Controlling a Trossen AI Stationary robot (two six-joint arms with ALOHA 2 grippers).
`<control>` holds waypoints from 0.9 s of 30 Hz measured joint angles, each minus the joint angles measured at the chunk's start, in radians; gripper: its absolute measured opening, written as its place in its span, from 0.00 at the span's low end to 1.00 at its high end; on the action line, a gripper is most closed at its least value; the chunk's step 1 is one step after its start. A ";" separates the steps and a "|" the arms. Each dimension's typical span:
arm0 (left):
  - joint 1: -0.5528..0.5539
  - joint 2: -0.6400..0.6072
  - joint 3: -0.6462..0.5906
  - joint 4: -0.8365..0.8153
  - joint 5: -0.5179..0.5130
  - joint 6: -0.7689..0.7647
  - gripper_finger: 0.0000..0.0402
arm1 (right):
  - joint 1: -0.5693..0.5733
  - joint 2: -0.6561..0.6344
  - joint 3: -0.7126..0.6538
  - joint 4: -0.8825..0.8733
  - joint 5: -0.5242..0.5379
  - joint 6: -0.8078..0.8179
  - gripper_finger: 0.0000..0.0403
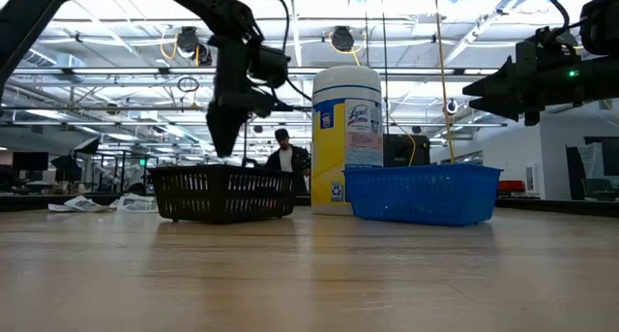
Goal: Pick & Place First Aid Supplies
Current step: Put the towelette pack into the yellow bin
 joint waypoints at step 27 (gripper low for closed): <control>-0.060 -0.452 -0.436 -0.040 0.004 0.093 0.70 | 0.000 0.000 0.000 0.000 0.000 0.000 0.63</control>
